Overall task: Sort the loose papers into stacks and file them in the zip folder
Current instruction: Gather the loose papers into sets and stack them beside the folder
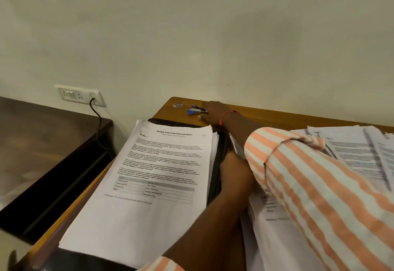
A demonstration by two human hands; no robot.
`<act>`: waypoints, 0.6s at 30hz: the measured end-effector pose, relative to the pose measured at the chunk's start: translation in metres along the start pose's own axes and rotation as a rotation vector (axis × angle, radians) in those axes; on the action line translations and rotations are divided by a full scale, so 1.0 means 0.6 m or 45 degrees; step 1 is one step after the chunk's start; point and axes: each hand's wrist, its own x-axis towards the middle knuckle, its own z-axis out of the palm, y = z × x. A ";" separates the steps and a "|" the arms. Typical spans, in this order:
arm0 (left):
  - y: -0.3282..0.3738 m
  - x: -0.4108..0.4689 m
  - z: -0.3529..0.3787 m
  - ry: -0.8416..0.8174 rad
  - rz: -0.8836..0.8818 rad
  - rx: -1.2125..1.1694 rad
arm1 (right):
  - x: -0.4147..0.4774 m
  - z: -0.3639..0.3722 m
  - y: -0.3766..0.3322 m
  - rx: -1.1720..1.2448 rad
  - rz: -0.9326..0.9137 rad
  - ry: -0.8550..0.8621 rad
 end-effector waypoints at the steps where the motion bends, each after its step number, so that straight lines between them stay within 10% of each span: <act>1: 0.003 -0.003 -0.001 -0.003 0.000 0.006 | 0.005 -0.001 0.002 -0.021 0.003 0.009; 18: 0.025 -0.040 0.004 -0.202 0.014 -0.830 | -0.359 -0.097 0.197 0.533 0.039 0.430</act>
